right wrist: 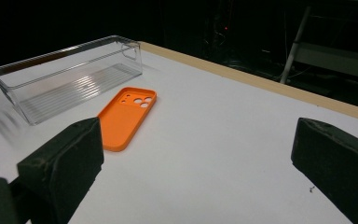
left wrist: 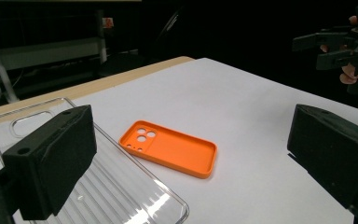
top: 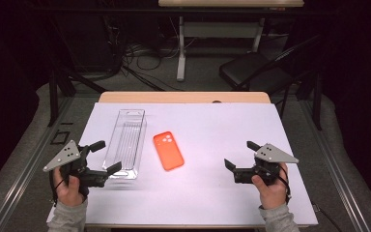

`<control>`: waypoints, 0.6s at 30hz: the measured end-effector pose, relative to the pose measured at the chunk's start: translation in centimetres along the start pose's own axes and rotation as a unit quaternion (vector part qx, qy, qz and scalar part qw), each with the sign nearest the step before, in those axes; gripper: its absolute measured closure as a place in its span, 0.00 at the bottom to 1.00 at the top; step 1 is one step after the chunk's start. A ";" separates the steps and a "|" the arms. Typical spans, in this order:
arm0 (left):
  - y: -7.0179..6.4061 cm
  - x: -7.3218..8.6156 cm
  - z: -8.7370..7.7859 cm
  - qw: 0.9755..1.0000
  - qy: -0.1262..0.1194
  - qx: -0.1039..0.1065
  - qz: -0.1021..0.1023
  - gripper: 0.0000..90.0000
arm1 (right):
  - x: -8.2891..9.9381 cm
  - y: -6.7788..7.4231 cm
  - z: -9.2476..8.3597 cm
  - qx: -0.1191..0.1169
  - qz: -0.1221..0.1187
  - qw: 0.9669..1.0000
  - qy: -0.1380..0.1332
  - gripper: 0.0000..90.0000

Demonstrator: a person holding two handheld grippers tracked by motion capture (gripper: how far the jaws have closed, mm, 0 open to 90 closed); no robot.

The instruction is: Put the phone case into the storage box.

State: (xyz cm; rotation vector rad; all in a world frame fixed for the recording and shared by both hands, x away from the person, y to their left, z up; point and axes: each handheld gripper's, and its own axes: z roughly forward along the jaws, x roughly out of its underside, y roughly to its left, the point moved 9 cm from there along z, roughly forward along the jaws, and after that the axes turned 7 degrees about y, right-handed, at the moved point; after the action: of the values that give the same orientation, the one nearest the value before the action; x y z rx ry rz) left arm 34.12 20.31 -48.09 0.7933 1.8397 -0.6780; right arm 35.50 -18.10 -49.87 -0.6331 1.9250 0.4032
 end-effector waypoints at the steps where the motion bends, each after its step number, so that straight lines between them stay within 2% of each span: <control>1: 0.1 0.0 0.0 1.000 0.002 -0.002 -0.002 0.02 | 0.0 0.0 0.0 0.000 0.000 1.000 0.000 0.02; 4: 0.2 0.1 0.1 1.000 0.008 0.000 -0.007 0.02 | 0.0 0.0 0.1 0.000 0.000 1.000 0.001 0.02; 9: 0.4 -0.3 0.6 1.000 0.023 0.002 -0.013 0.02 | -0.2 0.0 0.6 0.007 0.004 1.000 0.021 0.02; 14: 0.4 -1.3 1.4 0.999 0.039 0.010 -0.015 0.02 | -0.8 0.5 1.4 -0.009 0.006 0.999 0.043 0.01; 16: 0.6 -1.6 1.6 0.999 0.043 0.006 -0.016 0.02 | -0.9 0.6 1.6 -0.012 0.006 0.999 0.049 0.01; 18: 0.7 -2.2 1.9 0.999 0.045 0.009 -0.016 0.02 | -1.5 0.8 2.1 -0.025 0.006 0.998 0.063 0.01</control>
State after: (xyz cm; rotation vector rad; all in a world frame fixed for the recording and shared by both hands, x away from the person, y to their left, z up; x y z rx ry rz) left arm 36.38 18.92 -46.83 0.8195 1.9326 -0.6905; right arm 37.05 -15.98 -49.36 -0.6931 2.0446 0.4285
